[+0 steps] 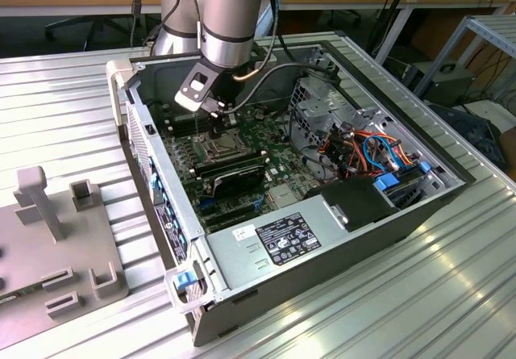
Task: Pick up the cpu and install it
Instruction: 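Close the cpu cover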
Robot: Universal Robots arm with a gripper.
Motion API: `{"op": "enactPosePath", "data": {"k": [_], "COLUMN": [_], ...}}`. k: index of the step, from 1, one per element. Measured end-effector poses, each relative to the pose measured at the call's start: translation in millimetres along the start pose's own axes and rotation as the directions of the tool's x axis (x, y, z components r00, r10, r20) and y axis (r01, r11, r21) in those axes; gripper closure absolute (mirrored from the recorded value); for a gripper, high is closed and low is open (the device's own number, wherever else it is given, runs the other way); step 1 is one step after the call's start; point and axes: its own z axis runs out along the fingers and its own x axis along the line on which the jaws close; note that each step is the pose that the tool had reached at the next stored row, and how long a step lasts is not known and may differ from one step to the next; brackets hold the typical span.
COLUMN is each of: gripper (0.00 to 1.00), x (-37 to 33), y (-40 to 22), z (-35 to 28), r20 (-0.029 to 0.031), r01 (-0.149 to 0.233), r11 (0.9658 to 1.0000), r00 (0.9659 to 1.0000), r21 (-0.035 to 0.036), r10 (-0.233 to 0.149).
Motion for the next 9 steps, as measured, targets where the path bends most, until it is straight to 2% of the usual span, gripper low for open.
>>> {"op": "enactPosePath", "data": {"k": [1, 4, 9], "gripper": [0.89, 0.89, 0.89], "x": [-4.3, -8.6, -8.9], "y": [0.5, 0.5, 0.5], "z": [0.0, 0.0, 0.0], "r20": [0.0002, 0.0002, 0.0001], "r01": [0.0, 0.0, 0.0], "r11": [1.0, 1.0, 1.0], "r00": [1.0, 1.0, 1.0], "r21": [0.0, 0.0, 0.0], "r10": [0.0, 0.0, 0.0]}}
